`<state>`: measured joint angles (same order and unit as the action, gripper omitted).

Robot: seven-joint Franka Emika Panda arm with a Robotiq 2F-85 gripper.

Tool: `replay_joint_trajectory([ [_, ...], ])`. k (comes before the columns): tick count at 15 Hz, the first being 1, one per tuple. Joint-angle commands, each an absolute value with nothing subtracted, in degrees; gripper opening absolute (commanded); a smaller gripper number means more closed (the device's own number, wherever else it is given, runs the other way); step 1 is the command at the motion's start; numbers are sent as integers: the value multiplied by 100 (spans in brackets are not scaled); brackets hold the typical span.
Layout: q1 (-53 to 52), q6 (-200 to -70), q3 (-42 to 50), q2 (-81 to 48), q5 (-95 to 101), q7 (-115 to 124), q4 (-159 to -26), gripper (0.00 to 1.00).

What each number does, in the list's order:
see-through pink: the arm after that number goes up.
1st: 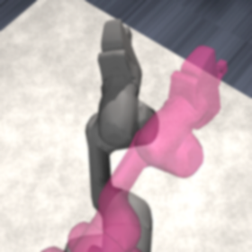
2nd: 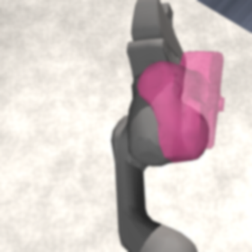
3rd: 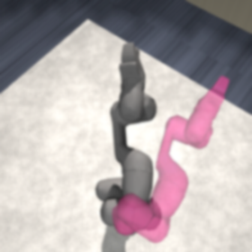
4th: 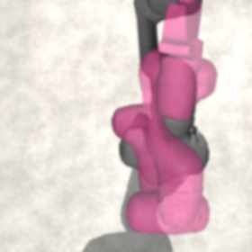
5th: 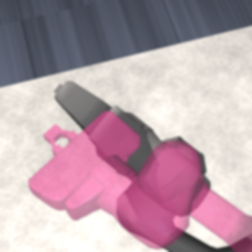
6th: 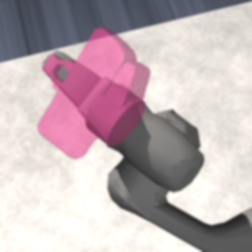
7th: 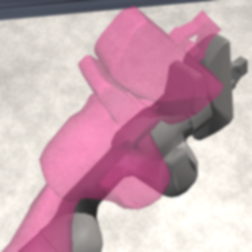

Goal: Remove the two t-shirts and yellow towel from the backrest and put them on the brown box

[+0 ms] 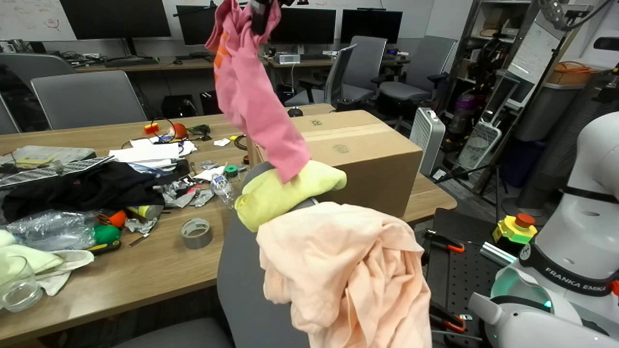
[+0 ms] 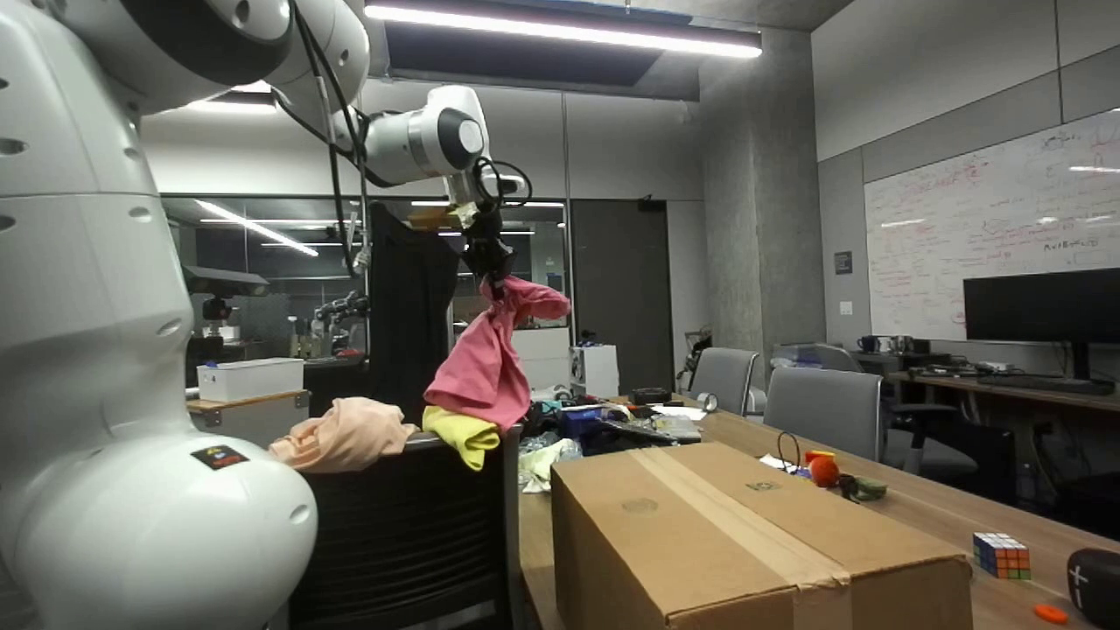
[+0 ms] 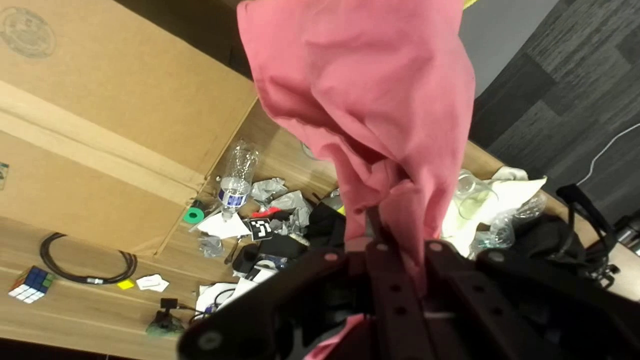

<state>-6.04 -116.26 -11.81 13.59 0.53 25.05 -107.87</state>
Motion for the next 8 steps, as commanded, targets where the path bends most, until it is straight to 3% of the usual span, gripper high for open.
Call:
replay_joint_trajectory([
  [1, -428, -11440, -1116, 1218, 315, 2668, -10345, 2],
  [8, 109, -11384, -509, 1282, 217, 2798, -10146, 2],
])
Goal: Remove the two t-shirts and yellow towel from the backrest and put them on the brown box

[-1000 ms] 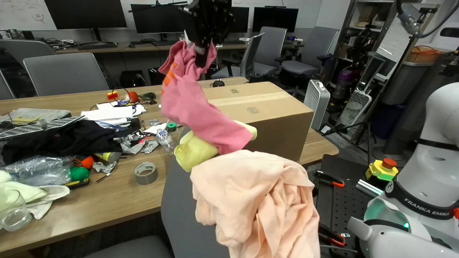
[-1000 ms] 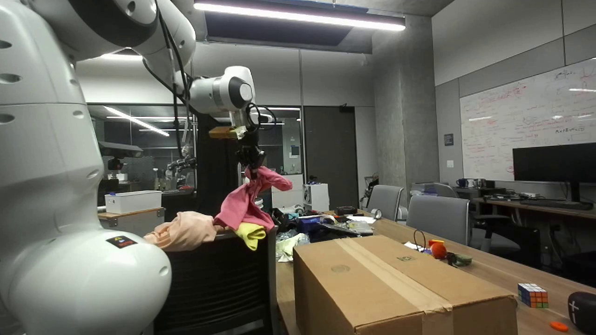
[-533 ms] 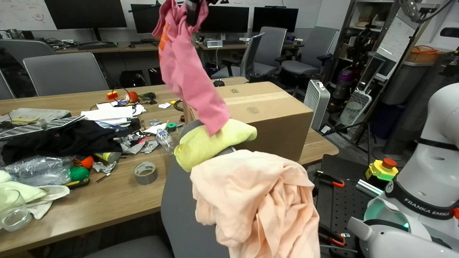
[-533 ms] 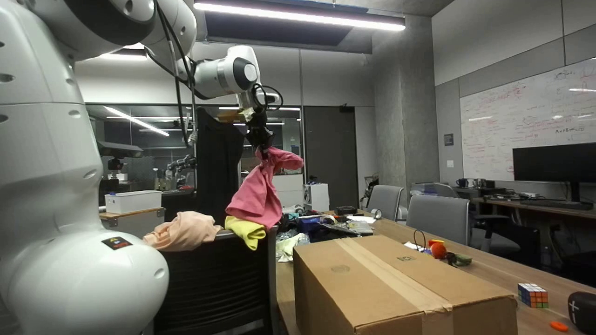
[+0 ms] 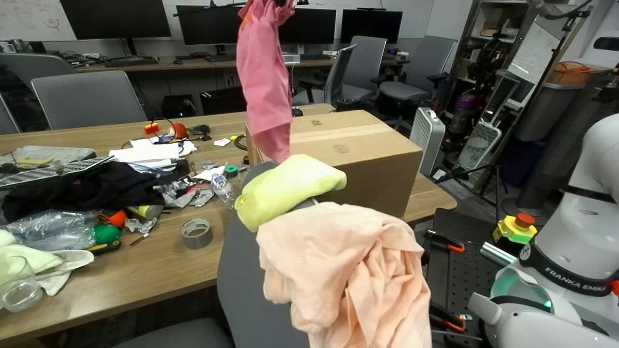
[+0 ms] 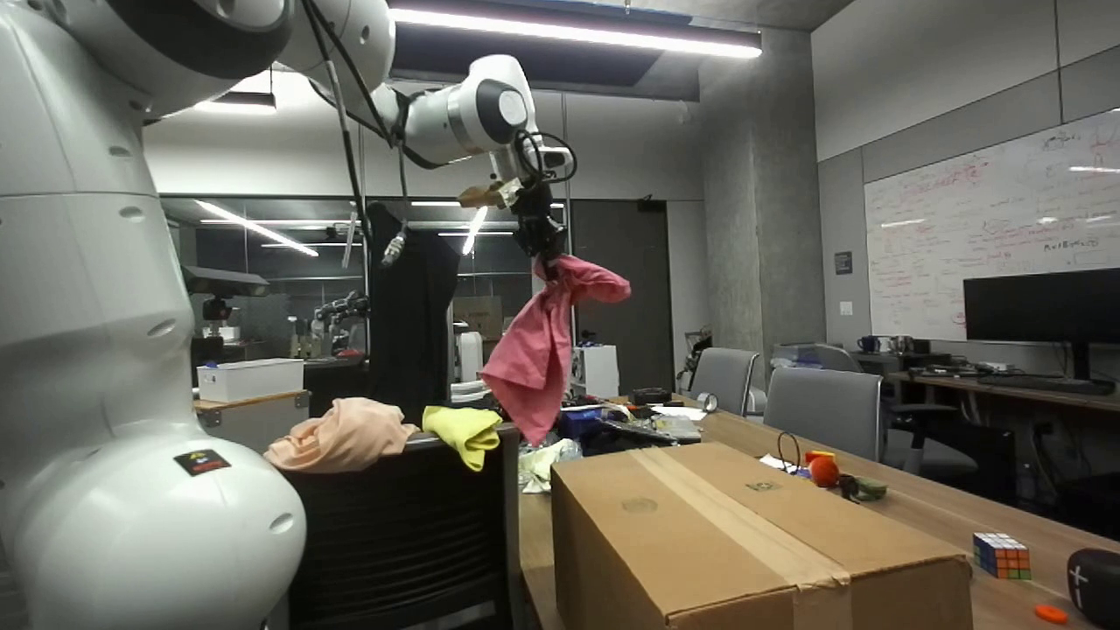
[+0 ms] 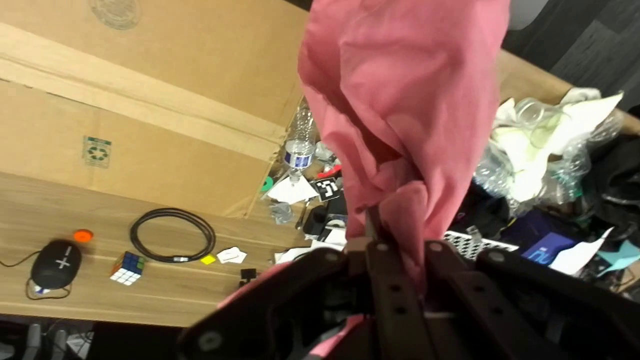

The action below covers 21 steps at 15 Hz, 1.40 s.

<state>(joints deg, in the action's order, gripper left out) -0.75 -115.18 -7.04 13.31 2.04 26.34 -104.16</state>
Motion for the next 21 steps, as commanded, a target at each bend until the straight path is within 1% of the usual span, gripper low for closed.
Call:
replay_joint_trajectory([
  [1, 198, -11363, -389, 1290, 192, 2789, -10133, 2],
  [11, 808, -11347, 113, 932, 366, 3432, -9978, 2],
  [20, 1144, -11282, 652, 717, 320, 3964, -9914, 2],
  [21, 1150, -11197, 675, 705, 336, 3937, -9913, 31],
])
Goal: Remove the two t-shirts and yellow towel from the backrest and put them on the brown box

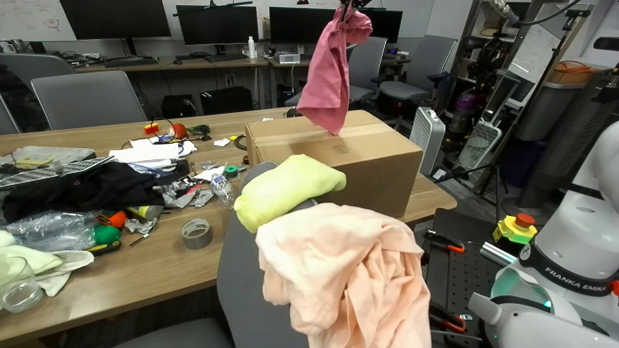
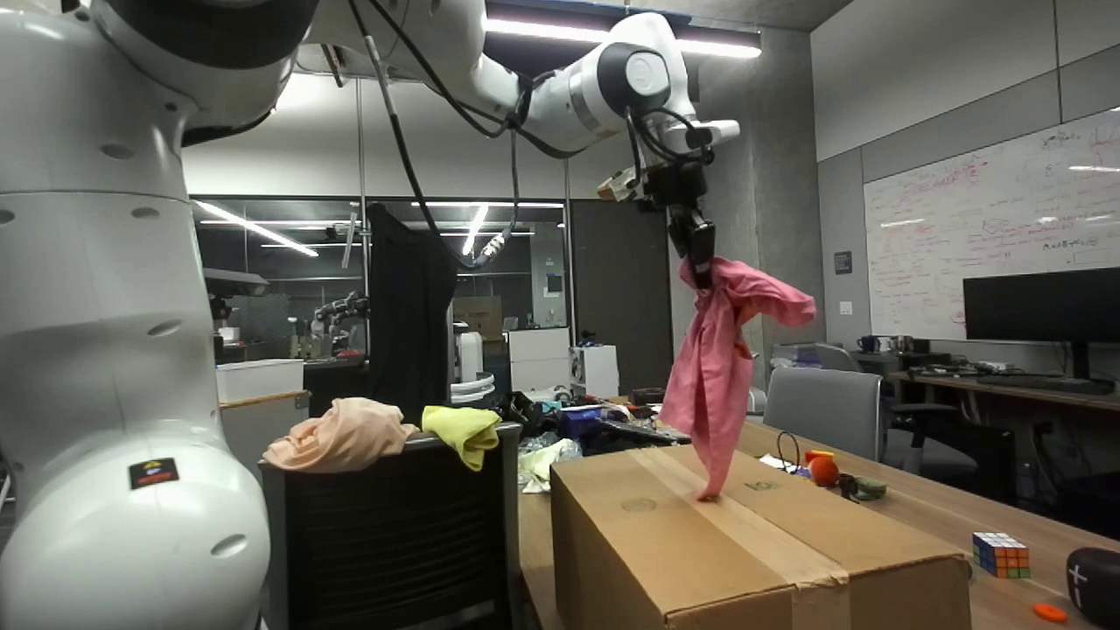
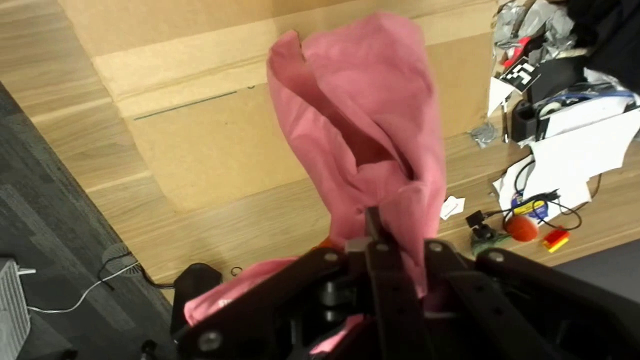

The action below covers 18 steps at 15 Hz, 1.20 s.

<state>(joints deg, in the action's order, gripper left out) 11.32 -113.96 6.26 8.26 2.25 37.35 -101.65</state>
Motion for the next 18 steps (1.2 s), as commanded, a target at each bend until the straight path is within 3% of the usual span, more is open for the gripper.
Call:
replay_joint_trajectory([
  [1, 1151, -11201, 682, 701, 360, 3992, -9930, 32],
  [10, 879, -10504, 441, 867, 835, 3640, -10179, 97],
  [18, 286, -9090, -14, 1086, 543, 2276, -10258, 100],
])
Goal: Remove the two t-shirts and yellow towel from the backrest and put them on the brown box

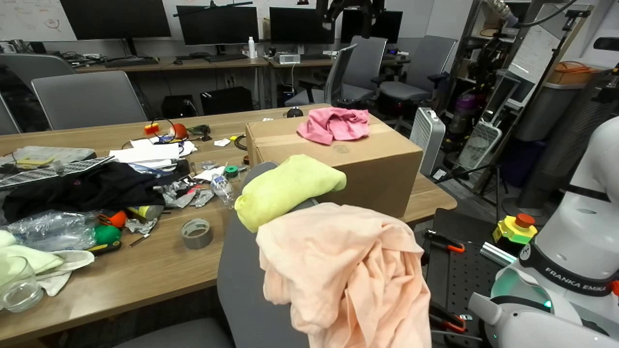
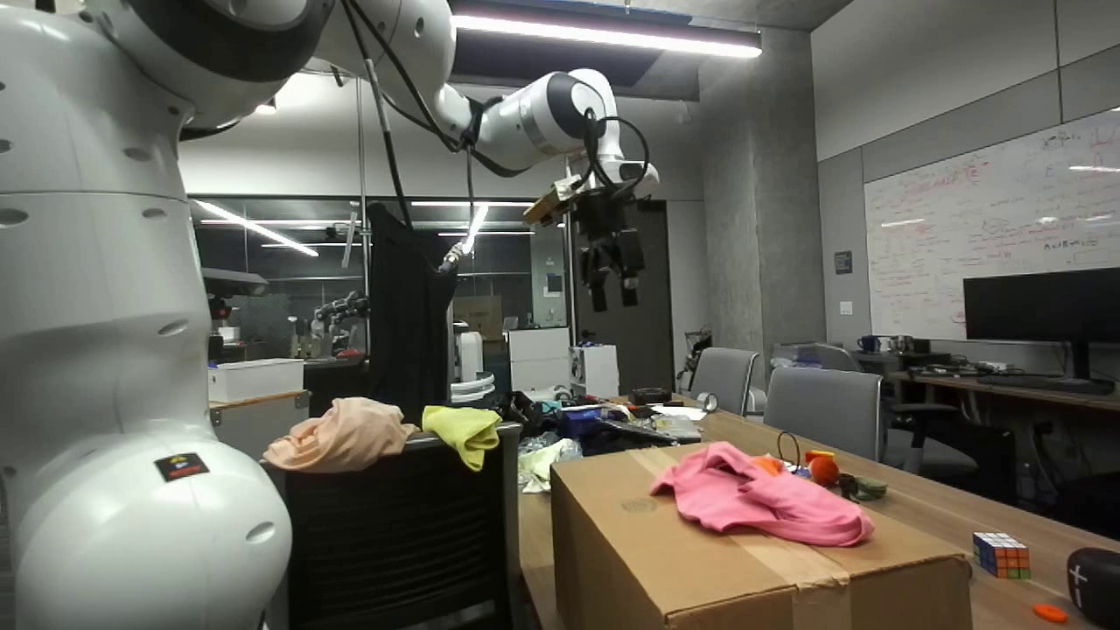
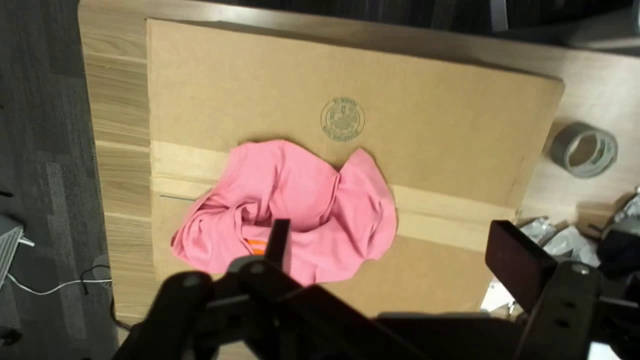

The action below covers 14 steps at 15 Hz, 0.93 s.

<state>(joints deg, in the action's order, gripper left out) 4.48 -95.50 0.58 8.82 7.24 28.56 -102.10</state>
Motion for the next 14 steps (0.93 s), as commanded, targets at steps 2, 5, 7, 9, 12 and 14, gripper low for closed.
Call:
replay_joint_trajectory([
  [2, 157, -8763, -84, 1161, 376, 1899, -10329, 100],
  [5, -26, -8302, -173, 1275, 104, 1326, -10460, 100],
  [7, -140, -8020, -222, 1343, -83, 943, -10550, 100],
  [9, -257, -7754, -273, 1405, -233, 558, -10643, 100],
  [12, -475, -7453, -437, 1441, -362, 79, -10832, 100],
  [14, -628, -7360, -601, 1440, -279, -98, -10970, 100],
])
